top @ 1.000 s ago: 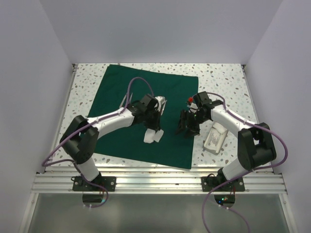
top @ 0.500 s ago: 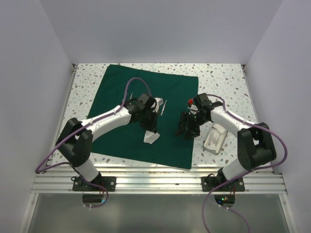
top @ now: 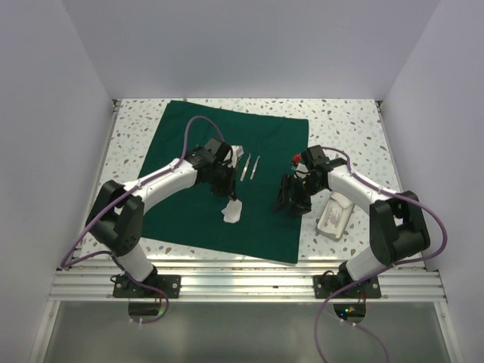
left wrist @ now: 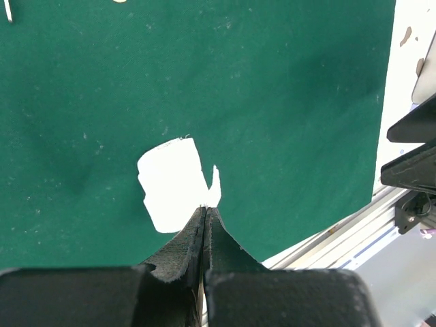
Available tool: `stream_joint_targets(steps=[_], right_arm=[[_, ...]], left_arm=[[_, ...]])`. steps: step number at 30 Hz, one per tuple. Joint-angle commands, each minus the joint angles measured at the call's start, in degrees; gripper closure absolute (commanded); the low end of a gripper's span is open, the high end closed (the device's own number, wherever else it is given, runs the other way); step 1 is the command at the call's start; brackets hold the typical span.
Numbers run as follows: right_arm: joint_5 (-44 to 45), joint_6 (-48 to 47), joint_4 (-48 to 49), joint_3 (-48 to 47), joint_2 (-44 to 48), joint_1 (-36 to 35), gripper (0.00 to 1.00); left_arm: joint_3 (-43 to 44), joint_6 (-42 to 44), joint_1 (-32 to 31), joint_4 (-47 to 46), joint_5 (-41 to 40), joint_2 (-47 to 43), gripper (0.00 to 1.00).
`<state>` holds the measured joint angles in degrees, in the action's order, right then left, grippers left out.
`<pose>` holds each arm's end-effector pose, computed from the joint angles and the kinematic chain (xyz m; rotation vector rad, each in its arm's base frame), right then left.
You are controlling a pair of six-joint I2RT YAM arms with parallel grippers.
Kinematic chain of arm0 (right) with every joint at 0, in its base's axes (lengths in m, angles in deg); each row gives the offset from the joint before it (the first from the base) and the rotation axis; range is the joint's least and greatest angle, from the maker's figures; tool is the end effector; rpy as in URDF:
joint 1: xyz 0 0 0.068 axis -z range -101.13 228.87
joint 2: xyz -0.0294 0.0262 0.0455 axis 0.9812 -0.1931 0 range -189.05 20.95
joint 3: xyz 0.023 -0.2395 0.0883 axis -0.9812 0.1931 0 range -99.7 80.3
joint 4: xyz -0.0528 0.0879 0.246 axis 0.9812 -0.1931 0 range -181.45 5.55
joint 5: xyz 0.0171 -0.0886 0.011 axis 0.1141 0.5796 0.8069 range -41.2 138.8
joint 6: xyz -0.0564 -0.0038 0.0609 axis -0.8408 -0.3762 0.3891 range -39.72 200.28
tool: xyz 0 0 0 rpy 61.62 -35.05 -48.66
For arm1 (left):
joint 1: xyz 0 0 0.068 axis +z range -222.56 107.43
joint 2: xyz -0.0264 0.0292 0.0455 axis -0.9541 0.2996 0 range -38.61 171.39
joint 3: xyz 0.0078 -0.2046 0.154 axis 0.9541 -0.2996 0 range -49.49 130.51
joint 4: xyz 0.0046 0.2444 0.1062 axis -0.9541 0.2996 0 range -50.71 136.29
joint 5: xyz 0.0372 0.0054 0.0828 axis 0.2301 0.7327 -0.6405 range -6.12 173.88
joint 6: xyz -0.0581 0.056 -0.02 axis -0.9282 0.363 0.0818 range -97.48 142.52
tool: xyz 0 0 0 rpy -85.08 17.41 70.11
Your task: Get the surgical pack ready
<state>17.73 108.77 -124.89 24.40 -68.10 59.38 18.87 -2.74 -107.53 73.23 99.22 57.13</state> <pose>0.2674 0.1343 0.1431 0.1142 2.9625 0.9259 0.2872 -0.2240 0.1708 0.3284 2.7445 -0.6761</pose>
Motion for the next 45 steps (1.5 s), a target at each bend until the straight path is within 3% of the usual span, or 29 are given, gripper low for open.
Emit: stream_joint_targets(steps=[1, 15, 45], right_arm=[[-0.92, 0.34, 0.63, -0.17, 1.52, 0.15, 0.39], [-1.19, 0.43, 1.33, -0.26, 0.46, 0.15, 0.39], [-1.01, -0.45, 0.19, -0.35, 0.55, 0.24, 0.39]], left_arm=[[0.72, 1.35, 0.77, -1.33, 3.12, 1.02, 1.00], [-1.21, -9.11, 0.77, -5.28, 7.87, -3.46, 1.00], [-10.70, -11.13, 4.37, -14.51, 5.68, 0.14, 1.00]])
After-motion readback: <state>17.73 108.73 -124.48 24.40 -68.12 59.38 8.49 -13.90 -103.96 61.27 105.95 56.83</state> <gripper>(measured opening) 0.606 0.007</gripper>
